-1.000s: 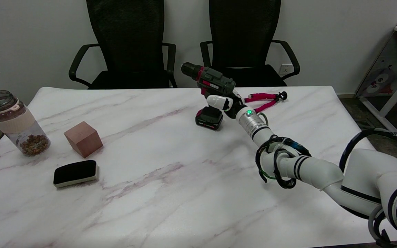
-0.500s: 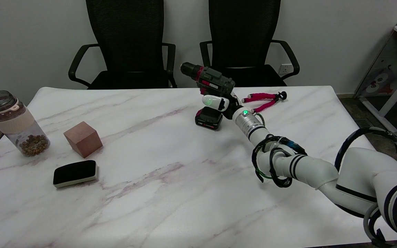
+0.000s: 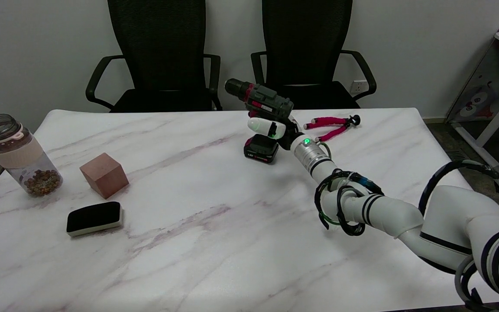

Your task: Pick up the power screwdriver.

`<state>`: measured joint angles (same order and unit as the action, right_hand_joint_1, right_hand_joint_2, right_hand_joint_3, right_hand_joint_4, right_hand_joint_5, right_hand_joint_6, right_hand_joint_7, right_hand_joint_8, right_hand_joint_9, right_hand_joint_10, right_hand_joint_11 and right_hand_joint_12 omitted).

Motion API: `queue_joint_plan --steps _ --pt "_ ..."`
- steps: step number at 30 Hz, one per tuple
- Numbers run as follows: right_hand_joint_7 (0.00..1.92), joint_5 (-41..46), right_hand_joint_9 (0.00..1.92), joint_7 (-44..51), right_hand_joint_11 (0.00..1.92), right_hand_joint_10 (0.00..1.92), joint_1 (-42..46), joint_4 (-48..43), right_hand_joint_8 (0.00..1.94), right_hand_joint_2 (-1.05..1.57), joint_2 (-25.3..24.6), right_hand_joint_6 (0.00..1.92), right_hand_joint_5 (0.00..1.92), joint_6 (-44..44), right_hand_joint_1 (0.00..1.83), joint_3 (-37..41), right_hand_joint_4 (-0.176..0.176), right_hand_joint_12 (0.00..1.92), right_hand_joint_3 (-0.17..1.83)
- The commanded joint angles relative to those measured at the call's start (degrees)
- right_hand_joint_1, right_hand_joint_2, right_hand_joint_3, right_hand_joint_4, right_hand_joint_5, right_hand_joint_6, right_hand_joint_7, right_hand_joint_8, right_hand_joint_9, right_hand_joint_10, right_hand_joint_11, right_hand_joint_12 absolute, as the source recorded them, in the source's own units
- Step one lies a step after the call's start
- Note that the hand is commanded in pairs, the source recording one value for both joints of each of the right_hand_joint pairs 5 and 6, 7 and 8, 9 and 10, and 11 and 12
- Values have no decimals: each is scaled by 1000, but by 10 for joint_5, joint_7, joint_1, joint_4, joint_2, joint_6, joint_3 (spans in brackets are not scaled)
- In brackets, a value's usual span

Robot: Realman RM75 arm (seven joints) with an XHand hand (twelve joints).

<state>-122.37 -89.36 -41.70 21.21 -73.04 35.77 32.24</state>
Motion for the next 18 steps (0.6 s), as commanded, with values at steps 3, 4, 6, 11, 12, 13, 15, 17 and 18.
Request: queue_joint_plan --steps 3,4,6,11,12,13,15,17,18 --pt "482 18 296 -4 342 296 12 10 482 -296 6 482 482 34 970 5 176 342 812" --pt "486 19 298 -4 345 298 13 12 486 -287 7 486 486 34 971 5 176 345 813" --pt "500 19 303 -3 357 303 14 14 500 -247 10 500 500 35 976 5 176 357 802" --pt "557 19 373 -1 546 373 17 16 557 -21 15 557 557 35 1030 5 176 546 640" --pt "562 19 394 -1 594 394 17 16 562 6 16 562 562 35 1039 5 176 594 626" --pt "565 19 415 -2 625 415 17 16 565 22 17 565 565 34 1045 5 176 625 613" --pt "600 19 537 -3 765 537 17 16 600 119 19 600 600 33 1074 5 176 765 616" --pt "621 25 598 -1 803 598 17 16 621 166 19 621 621 31 1079 6 176 803 623" --pt "642 31 631 0 819 631 17 16 642 200 19 642 642 31 1082 6 176 819 661"
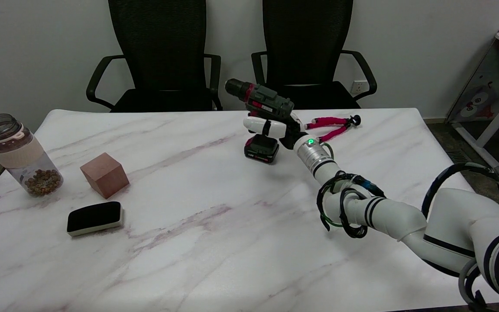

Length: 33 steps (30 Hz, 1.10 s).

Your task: Pick up the power screwdriver.

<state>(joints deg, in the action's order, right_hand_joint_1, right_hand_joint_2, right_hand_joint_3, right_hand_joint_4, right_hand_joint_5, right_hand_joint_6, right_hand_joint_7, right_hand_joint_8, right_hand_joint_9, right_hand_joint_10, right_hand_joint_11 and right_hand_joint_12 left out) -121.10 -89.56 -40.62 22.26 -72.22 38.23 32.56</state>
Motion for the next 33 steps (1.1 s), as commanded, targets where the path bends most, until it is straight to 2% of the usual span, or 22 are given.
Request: queue_joint_plan --steps 1,2,7,22,27,33 --pt "675 22 673 2 844 673 6 5 675 249 11 675 675 6 1089 3 176 844 723" --pt "713 26 723 2 879 723 6 4 713 304 11 713 713 7 1098 3 176 879 786" --pt "777 28 884 2 988 884 5 1 777 424 11 777 777 6 1123 3 176 988 835" --pt "881 30 1281 3 1166 1281 5 -5 881 527 14 881 881 2 1140 8 176 1166 1083" --pt "908 35 1406 3 1232 1406 5 -6 908 609 14 908 908 1 1132 8 176 1232 1078" --pt "935 46 1584 3 1402 1584 5 -5 935 780 14 935 935 1 1098 8 176 1402 972"
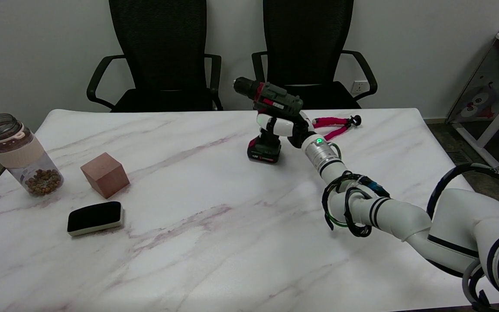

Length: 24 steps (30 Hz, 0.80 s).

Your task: Pick up the power screwdriver.

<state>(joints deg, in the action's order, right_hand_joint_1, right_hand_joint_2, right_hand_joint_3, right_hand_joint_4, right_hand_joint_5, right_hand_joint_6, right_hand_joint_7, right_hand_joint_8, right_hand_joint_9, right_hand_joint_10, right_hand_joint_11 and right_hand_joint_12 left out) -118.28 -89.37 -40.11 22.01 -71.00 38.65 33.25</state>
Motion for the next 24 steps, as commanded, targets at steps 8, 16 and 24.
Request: queue_joint_plan --steps 8,16,24 --pt "956 17 1709 1 1515 1709 0 3 956 882 3 956 956 -3 1082 -3 176 1515 905" --pt "976 17 1752 1 1548 1752 1 7 976 913 1 976 976 0 1084 -4 176 1548 876" --pt "1029 17 1821 1 1615 1821 1 16 1029 944 1 1029 1029 2 1044 -4 125 1615 853"
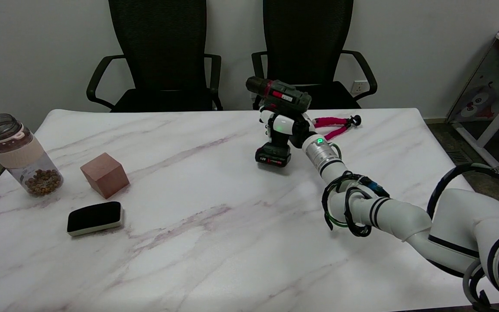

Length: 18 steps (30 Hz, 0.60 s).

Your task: Pick up the power screwdriver.

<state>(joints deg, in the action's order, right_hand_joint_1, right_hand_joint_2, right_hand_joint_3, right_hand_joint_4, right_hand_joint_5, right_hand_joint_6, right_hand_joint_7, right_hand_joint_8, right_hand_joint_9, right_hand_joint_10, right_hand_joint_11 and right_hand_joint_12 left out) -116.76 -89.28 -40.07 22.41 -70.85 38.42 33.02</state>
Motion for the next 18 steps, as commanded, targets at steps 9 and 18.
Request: queue_joint_plan --steps 9,18 --pt "1407 2 1920 0 1781 1920 2 19 1407 918 1 1407 1407 5 974 -1 -12 1781 860" --pt "1771 2 1920 0 1809 1920 3 29 1771 863 1 1771 1771 6 906 1 176 1809 881"
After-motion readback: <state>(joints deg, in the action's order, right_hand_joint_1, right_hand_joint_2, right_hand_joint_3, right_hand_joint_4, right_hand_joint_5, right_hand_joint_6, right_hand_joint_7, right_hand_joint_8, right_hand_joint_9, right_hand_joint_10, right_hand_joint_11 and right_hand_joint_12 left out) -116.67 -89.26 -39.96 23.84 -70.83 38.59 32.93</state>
